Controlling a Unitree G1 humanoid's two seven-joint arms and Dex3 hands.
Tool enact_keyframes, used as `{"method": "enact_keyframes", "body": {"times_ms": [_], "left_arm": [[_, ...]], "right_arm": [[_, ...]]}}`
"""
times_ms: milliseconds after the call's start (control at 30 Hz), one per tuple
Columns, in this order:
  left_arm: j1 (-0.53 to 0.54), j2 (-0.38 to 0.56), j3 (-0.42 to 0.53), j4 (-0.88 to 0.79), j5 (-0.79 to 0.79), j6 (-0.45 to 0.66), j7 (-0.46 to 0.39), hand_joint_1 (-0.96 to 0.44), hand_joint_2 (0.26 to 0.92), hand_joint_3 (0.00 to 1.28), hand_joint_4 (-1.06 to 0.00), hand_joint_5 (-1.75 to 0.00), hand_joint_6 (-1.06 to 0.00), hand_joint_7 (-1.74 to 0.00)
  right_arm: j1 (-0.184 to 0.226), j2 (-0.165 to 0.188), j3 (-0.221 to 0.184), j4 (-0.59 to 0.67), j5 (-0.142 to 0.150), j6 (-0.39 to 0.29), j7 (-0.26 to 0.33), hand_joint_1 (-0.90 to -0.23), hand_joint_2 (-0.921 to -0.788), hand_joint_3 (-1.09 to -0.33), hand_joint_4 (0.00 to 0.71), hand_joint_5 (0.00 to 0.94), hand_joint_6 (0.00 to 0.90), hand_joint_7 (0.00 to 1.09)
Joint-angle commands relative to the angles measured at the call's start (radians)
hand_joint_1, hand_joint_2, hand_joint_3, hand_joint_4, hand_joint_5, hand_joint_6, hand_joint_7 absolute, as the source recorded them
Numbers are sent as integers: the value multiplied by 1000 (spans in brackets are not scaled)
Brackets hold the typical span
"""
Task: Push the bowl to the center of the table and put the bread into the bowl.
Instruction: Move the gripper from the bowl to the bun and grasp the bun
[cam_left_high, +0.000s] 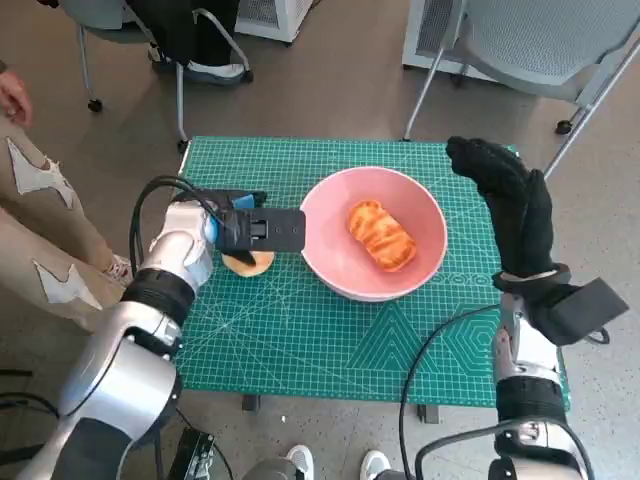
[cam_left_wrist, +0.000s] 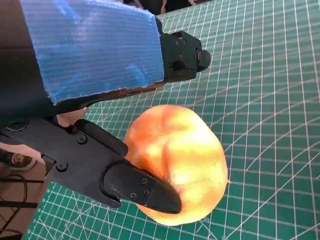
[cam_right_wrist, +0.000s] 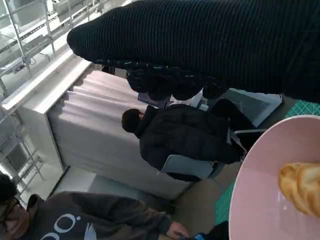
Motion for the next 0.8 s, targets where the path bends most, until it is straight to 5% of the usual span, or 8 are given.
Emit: {"method": "enact_keyframes", "body": {"times_ms": [33, 533, 600, 700, 733, 767, 800], "left_arm": [[55, -25, -16, 31, 11, 1, 1, -521, 686, 0, 1, 1, -63, 0], [88, -55, -22, 67, 14, 27, 58, -291, 669, 3, -2, -1, -95, -14], [98, -59, -25, 73, 18, 34, 93, -170, 687, 12, -141, -65, -158, -33], [110, -61, -34, 71, 27, 38, 140, 206, 831, 4, -587, -766, -333, -94], [119, -62, -42, 68, 35, 35, 163, 243, 847, 6, -623, -846, -362, -105], [125, -62, -47, 66, 41, 33, 179, 307, 721, 321, -637, -1071, -433, -112], [132, -61, -56, 65, 51, 28, 189, 332, 662, 462, -639, -1166, -458, -114]], "right_arm": [[19, 0, -1, 11, -1, 3, 4, -647, -921, -857, 157, 1, 21, 450], [13, 1, -4, 17, -2, 8, -2, -669, -921, -853, 157, 0, 20, 452], [12, 0, -4, 18, -3, 9, -3, -670, -921, -853, 157, 0, 19, 452], [11, -2, -5, 18, -4, 8, -4, -671, -921, -852, 157, 0, 20, 453], [11, -2, -6, 18, -3, 9, -3, -671, -921, -852, 158, 0, 20, 453], [10, -3, -6, 18, -2, 9, -3, -672, -921, -852, 158, 1, 20, 453], [10, -3, -8, 17, 0, 10, -2, -673, -921, -851, 158, 1, 20, 453]]}}
